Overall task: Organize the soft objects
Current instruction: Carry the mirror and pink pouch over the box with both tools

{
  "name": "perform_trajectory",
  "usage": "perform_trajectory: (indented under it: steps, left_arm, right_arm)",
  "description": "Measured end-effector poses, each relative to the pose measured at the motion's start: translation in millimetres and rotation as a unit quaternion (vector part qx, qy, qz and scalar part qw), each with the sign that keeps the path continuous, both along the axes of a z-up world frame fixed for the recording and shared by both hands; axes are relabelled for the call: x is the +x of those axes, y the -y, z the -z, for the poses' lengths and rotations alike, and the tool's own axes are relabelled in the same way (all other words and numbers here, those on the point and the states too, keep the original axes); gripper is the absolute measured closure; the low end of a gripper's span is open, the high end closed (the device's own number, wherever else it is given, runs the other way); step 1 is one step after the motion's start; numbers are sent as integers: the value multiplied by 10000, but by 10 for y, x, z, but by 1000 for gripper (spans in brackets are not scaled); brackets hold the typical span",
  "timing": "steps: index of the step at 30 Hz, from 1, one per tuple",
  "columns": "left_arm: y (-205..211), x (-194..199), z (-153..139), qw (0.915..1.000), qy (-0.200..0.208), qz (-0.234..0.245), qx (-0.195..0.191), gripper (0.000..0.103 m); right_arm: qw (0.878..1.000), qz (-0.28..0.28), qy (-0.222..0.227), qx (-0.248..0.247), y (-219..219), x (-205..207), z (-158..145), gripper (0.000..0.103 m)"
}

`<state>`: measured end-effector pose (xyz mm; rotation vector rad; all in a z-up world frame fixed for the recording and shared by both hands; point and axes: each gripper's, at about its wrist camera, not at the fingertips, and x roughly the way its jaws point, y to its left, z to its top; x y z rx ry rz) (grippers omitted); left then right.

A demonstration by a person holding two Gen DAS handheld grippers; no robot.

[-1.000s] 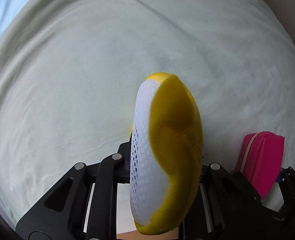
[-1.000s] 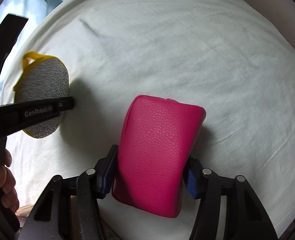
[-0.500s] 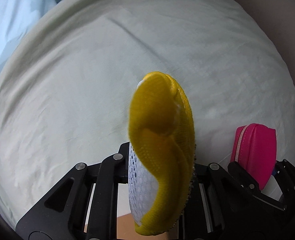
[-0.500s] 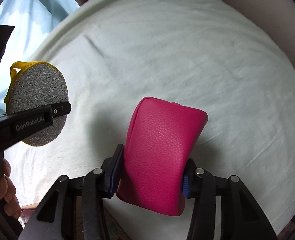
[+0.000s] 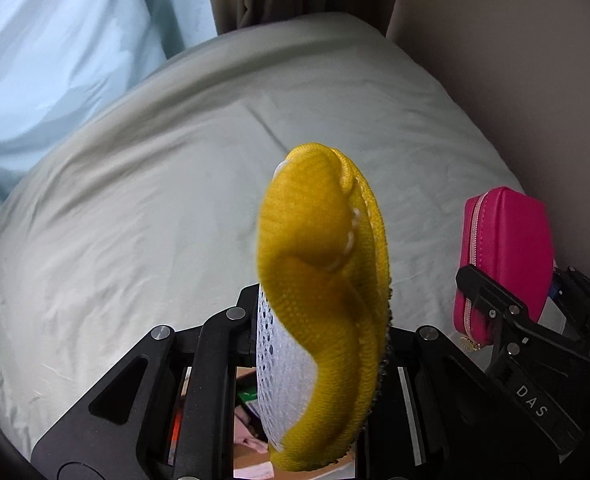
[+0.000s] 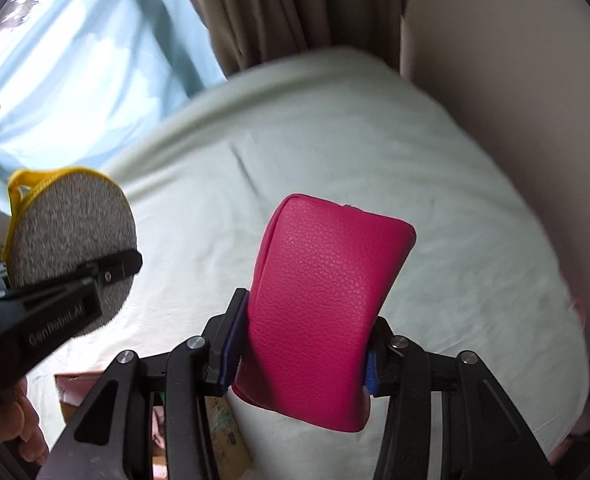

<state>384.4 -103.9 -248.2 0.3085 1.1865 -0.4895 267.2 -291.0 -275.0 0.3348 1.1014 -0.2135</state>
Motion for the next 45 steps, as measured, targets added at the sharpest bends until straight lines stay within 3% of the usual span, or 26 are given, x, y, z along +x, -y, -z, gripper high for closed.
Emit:
perform_trajectory:
  steps: [7, 13, 21, 28, 33, 37, 45]
  left_arm:
    - [-355, -679, -698, 9970, 507, -466, -352, 89]
    - [-831, -1248, -1197, 9894, 979, -931, -527, 89]
    - [-1685, -1956, -1511, 9724, 1404, -1707, -753, 89]
    - [-2303, -2338, -1391, 9652, 1375, -2095, -754, 89]
    - [-2731, -2421, -1187, 9629, 1189, -2325, -683, 89]
    - [-2945, -2322, -976, 9608, 1024, -2472, -723, 89]
    - [-2987, -1931, -312, 9662, 545, -2432, -653, 89]
  right_arm:
    - [9969, -461, 586, -240, -256, -334, -764, 60]
    - [9901, -905, 997, -390, -647, -750, -1317, 60]
    - [9765, -1477, 1446, -601, -1319, -1204, -1739, 60]
    - [9705, -1809, 1503, -526, -1972, -1400, -1748, 60]
    - [9699, -2016, 1331, -316, -2323, -1350, -1522, 60]
    - [9696, -2179, 1092, -234, -2612, -1308, -1328, 60]
    - [9734, -2266, 328, -51, -2828, -908, -722, 60]
